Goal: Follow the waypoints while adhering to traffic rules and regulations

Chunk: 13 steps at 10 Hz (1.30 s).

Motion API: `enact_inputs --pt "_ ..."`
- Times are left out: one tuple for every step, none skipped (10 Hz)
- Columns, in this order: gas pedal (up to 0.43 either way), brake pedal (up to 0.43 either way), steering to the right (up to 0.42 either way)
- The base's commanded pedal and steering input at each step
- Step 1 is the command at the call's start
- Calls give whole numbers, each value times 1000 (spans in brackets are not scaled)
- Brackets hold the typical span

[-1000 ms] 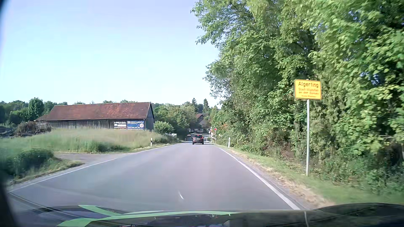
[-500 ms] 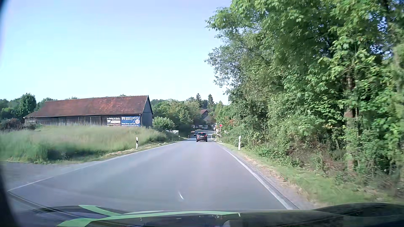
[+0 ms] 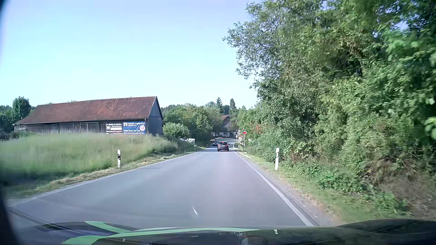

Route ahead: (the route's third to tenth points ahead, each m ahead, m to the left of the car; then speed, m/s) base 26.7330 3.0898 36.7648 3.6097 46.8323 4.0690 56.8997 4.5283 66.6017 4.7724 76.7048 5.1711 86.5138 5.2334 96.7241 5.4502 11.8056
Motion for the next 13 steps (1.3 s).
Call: enact_inputs --pt "0 0 -17" --pt "0 0 -12" --pt "0 0 -7" --pt "0 0 -7" --pt "0 0 -7" --pt "0 0 -7" --pt "0 0 -7" --pt "0 0 -7" --pt "0 0 -7" --pt "0 0 -6" --pt "0 0 -4" --pt "0 0 -4" --pt "0 0 -4"
